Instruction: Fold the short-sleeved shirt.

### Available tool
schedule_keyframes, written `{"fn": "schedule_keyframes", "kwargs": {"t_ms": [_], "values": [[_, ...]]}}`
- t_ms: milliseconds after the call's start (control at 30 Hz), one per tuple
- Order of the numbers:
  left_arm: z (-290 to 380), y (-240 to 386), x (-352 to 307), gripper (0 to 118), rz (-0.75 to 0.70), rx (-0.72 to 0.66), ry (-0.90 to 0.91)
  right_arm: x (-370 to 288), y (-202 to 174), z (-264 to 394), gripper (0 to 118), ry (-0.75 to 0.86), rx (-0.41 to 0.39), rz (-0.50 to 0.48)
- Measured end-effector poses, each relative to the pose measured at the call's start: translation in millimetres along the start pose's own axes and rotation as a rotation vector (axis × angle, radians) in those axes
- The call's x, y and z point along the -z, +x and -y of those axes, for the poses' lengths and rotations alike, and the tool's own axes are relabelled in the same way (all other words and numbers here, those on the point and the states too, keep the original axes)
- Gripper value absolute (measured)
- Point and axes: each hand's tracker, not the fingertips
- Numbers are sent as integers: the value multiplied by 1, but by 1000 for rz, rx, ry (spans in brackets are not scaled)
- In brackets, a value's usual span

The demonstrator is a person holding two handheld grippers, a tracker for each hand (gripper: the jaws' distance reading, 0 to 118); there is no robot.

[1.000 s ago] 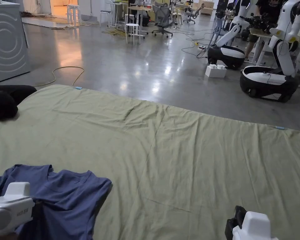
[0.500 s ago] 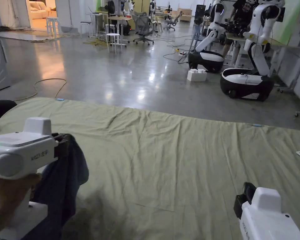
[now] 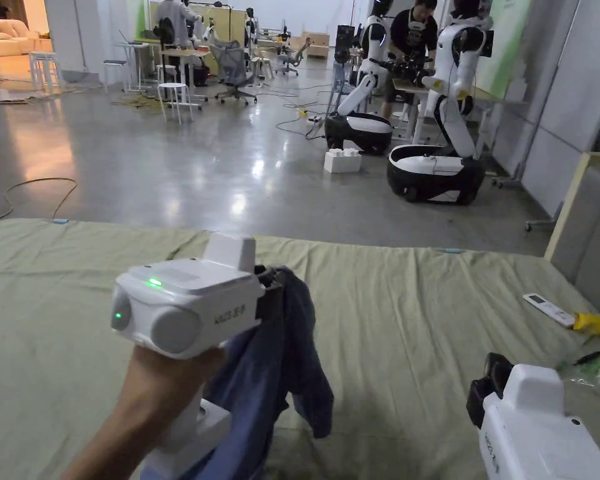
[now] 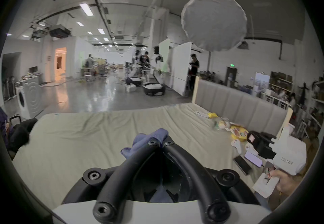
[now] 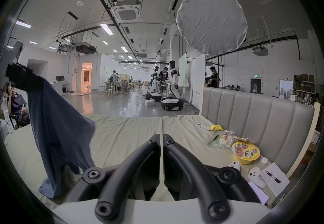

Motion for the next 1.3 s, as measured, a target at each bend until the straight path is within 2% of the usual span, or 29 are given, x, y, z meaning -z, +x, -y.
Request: {"fn": "schedule_keyframes", "kwargs": {"t_ms": [67, 100, 167, 400, 433, 500, 567, 600, 633, 833, 900, 933, 1033, 1100, 1200, 1300], "values": [[23, 27, 19, 2, 48, 25, -51, -3, 8, 4, 4, -21, 24, 13], [37, 41, 28, 2, 58, 17, -69, -4, 12, 8, 4, -44, 58, 22], [65, 63, 42, 2, 110, -11, -130, -6, 16, 14, 4, -49, 68, 28], [152, 110, 60, 6, 158, -6, -275, -7, 21, 41, 4, -131, 49, 38], [158, 111, 59, 13, 159, -19, -279, -7, 20, 43, 4, -138, 48, 36], [166, 108, 58, 41, 163, -41, -297, -7, 18, 47, 4, -154, 45, 28], [162, 104, 53, 77, 143, -51, -291, -6, 15, 47, 4, -159, 39, 20], [158, 97, 47, 83, 109, -57, -236, -6, 13, 46, 4, -161, 38, 14], [153, 92, 41, 84, 87, -59, -196, -7, 11, 42, 4, -156, 38, 8], [108, 40, -1, 83, -95, -79, 21, -5, -10, 15, 4, -86, 21, -39], [98, 21, -16, 78, -185, -67, 66, -4, -19, 3, 4, -50, 14, -58], [94, 14, -22, 73, -217, -61, 86, -3, -22, -1, 4, -42, 16, -62], [89, -11, -43, 47, -338, -55, 133, -1, -34, -11, 4, 6, -3, -67], [88, -25, -55, 15, -405, -45, 149, 2, -41, -14, 4, 8, 2, -78], [93, -43, -66, 5, -469, -31, 133, 5, -49, -15, 4, 8, 13, -89], [98, -58, -73, 4, -491, -46, 124, 7, -56, -17, 4, 14, 15, -93]]}}
